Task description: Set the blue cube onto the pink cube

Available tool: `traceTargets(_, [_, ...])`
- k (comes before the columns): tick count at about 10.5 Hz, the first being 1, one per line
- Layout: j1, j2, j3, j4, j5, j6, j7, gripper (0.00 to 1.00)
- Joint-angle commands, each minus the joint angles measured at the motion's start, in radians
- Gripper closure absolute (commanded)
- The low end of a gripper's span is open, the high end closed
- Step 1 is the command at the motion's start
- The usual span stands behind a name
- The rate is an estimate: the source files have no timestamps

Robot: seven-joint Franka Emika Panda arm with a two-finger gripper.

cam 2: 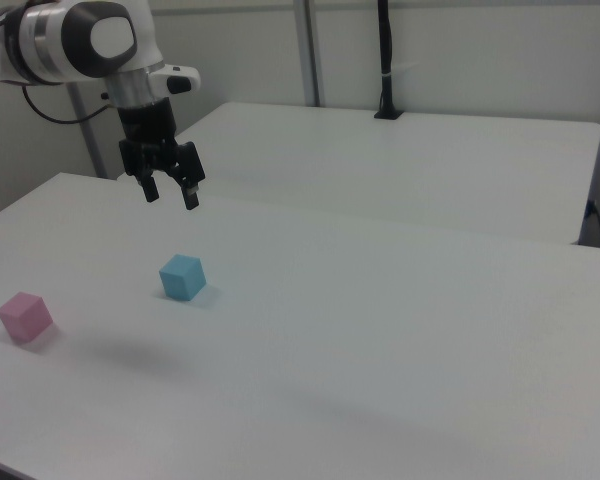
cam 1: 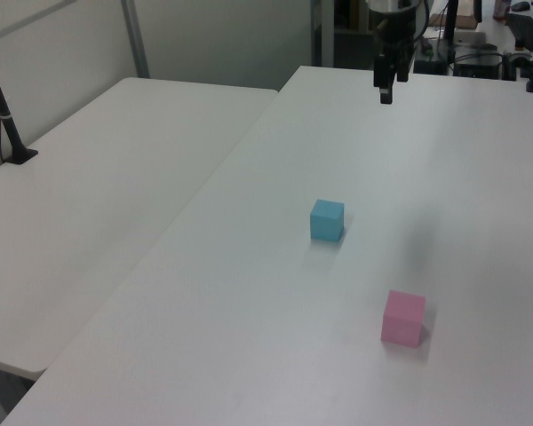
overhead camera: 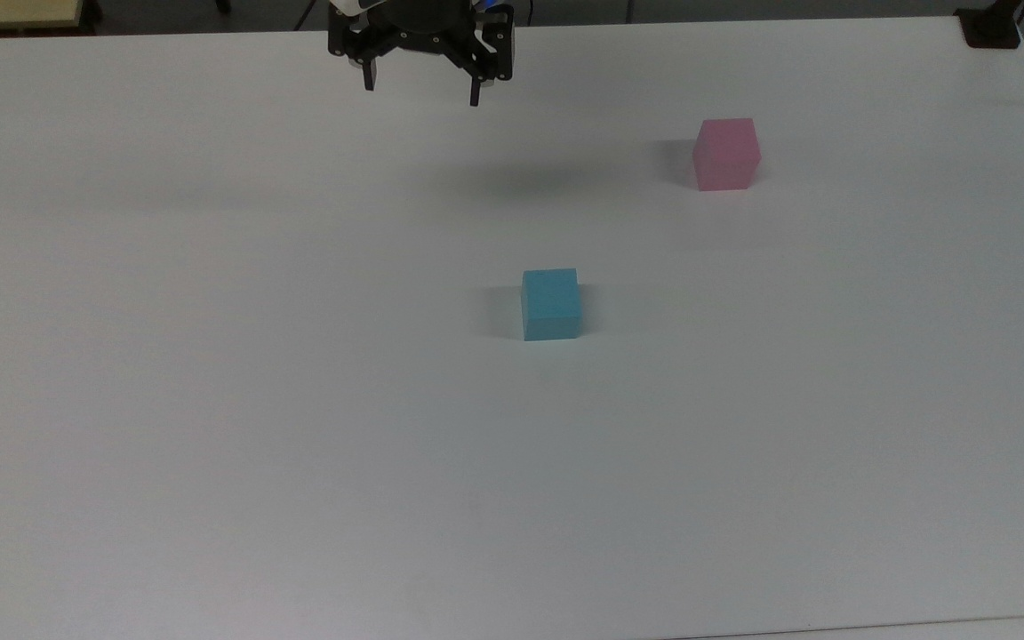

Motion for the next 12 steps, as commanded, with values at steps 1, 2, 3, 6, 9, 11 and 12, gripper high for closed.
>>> traceTargets(1, [0.015,-0.007,-0.043,-0.005,0.022,0.072,-0.013,0.00])
traceTargets(2, [0.018,-0.004,-0.043,-0.007,0.022,0.075,-0.016,0.00])
traceTargets(3, [0.018,-0.004,-0.043,-0.007,0.025,0.075,-0.016,0.00])
traceTargets(6, [0.018,-0.003,-0.043,-0.005,0.023,0.075,-0.044,0.00])
traceTargets(9, [0.020,0.022,-0.043,-0.005,0.026,0.116,-0.042,0.00])
traceTargets(11, [0.047,0.049,-0.043,-0.005,0.026,0.147,-0.036,0.00])
traceTargets(12, [0.052,0.068,-0.043,-0.005,0.028,0.158,-0.036,0.00])
